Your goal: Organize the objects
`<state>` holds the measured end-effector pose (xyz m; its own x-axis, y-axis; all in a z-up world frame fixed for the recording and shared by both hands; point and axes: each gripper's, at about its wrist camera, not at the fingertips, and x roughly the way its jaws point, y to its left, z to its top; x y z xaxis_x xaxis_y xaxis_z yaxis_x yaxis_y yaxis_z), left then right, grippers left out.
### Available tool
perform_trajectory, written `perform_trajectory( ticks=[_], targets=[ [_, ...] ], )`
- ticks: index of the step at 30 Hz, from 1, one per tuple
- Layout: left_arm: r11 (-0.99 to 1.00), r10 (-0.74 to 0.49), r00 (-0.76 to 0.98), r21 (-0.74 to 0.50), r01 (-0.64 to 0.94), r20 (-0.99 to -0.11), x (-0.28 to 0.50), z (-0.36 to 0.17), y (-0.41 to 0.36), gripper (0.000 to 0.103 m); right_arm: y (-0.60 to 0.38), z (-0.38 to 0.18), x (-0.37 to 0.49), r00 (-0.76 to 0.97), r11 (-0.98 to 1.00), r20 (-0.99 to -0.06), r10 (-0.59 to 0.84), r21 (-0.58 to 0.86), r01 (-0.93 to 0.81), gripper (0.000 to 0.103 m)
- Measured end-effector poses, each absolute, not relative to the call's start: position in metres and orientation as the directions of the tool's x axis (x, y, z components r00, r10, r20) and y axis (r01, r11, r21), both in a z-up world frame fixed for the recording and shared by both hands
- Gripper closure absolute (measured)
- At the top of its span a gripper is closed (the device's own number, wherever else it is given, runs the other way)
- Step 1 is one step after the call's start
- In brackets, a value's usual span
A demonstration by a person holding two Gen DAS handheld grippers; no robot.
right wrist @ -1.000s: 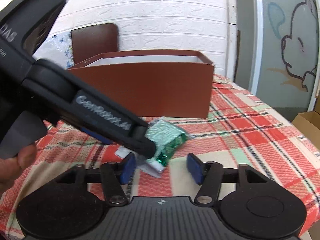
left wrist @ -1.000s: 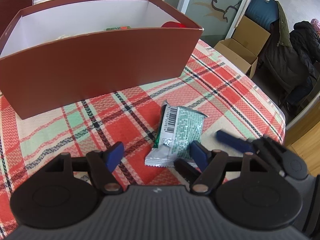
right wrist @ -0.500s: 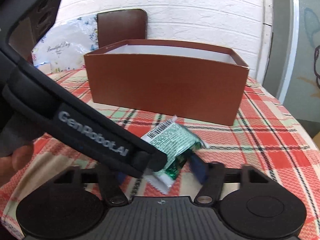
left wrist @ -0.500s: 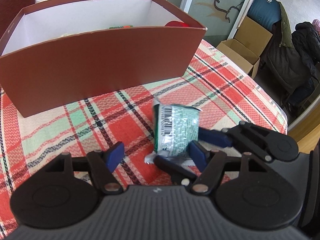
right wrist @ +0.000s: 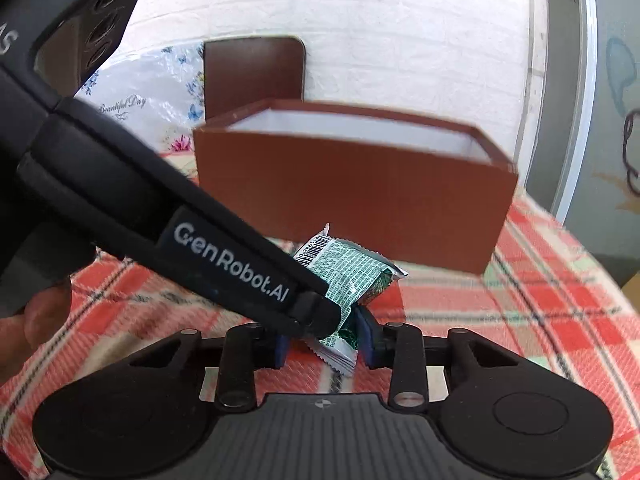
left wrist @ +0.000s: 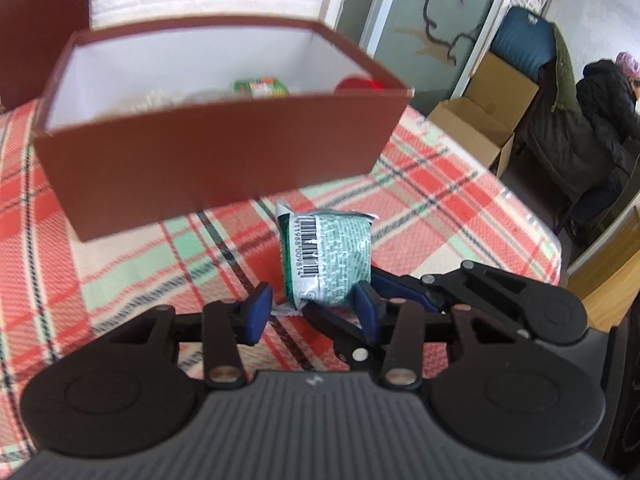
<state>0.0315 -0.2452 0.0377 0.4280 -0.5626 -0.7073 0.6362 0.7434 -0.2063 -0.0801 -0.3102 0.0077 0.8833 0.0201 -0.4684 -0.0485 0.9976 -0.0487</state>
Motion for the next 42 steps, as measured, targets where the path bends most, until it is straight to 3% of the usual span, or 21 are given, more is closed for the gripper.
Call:
perform_trajectory(
  ticks=[10,16,20,22,25,29,32,37,42],
  targets=[
    [0.734,-0.622,0.549,-0.170,0.658,-0.559,0.047,0.118,-0.224,0.057,-0.292,0.063,-0.062,0.966,0.989,-0.256,-0.028,-0.149,-0.010,0.068],
    [0.753,-0.612,0.591,-0.156,0.640,-0.526,0.085,0.149,-0.233,0.061,-0.294,0.088,-0.008,0.984,0.985,-0.174,-0.028,-0.171,-0.002,0.071],
    [0.783,-0.576,0.609,-0.153,0.603,-0.545,0.123,0.146,-0.246,0.060,-0.299,0.086,0.031,0.983,0.987,-0.183,-0.019,-0.158,-0.010,0.071],
    [0.826,-0.515,0.639,-0.133,0.547,-0.571,0.149,0.130,-0.249,0.049,-0.301,0.075,0.054,0.975,0.986,-0.217,-0.055,-0.164,0.019,0.067],
    [0.861,-0.469,0.622,-0.165,0.482,-0.627,0.172,0.107,-0.244,0.045,-0.306,0.055,0.075,0.955,0.990,-0.283,-0.091,-0.125,0.057,0.063],
    [0.859,-0.475,0.645,-0.156,0.487,-0.599,0.163,0.101,-0.236,0.040,-0.321,0.044,0.068,0.958,0.998,-0.284,-0.047,0.028,0.058,0.048],
    [0.856,-0.480,0.660,-0.145,0.496,-0.578,0.148,0.107,-0.235,0.040,-0.324,0.046,0.063,0.954,0.996,-0.296,-0.051,0.053,0.070,0.050],
    [0.865,-0.472,0.702,-0.125,0.487,-0.533,0.118,0.123,-0.222,0.039,-0.314,0.054,0.034,0.967,0.995,-0.242,-0.081,0.033,0.091,0.048],
    [0.894,-0.425,0.757,-0.100,0.436,-0.497,0.087,0.138,-0.198,0.028,-0.305,0.061,0.000,0.969,0.992,-0.233,-0.084,0.072,0.104,0.048]
  ],
)
